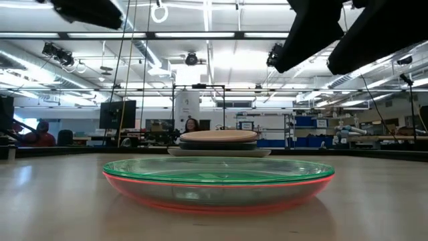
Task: Stack plastic plates
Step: Stack the plates on the light orange plate
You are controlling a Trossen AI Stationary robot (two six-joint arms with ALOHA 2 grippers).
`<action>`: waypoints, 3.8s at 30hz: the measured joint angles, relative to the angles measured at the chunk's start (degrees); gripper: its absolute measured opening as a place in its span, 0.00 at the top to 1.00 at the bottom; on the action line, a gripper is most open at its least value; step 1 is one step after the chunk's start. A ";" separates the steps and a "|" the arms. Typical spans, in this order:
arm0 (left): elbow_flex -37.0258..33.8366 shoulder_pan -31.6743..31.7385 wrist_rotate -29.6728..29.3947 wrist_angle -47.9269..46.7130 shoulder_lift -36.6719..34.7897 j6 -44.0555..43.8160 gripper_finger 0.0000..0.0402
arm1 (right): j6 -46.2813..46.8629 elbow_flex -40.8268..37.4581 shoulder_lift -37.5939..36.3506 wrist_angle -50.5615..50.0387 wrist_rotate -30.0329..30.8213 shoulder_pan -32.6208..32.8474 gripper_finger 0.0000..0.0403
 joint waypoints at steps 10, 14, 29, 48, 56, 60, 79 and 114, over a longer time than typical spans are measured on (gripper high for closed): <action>-4.32 -6.46 -2.88 0.36 0.00 -11.15 0.55 | -1.17 -0.02 0.02 -0.38 -0.82 0.87 0.30; -4.32 -5.86 -6.60 0.83 0.00 -10.81 0.55 | -2.02 -0.20 0.03 2.39 -1.02 0.99 0.30; -4.15 4.74 -12.13 17.48 0.19 10.56 0.55 | -7.56 3.19 8.37 3.87 -8.28 0.06 0.30; -4.10 8.08 -0.86 22.26 0.19 17.22 0.55 | -18.69 -2.75 8.94 10.16 -13.62 -2.15 0.55; -4.10 7.35 -0.86 22.39 0.19 15.30 0.55 | -28.51 -2.75 11.77 12.15 -5.60 -0.99 0.57; -4.10 7.39 -0.88 22.42 0.19 14.20 0.55 | -28.89 -2.88 11.45 11.71 -3.49 -1.62 0.57; -4.10 9.41 -0.90 15.56 0.19 19.51 0.55 | -42.02 -2.95 11.54 7.56 -6.75 -6.72 0.90; -4.08 25.40 30.64 5.74 0.22 4.15 0.55 | -52.21 -4.95 -5.73 -1.25 0.36 -41.15 0.98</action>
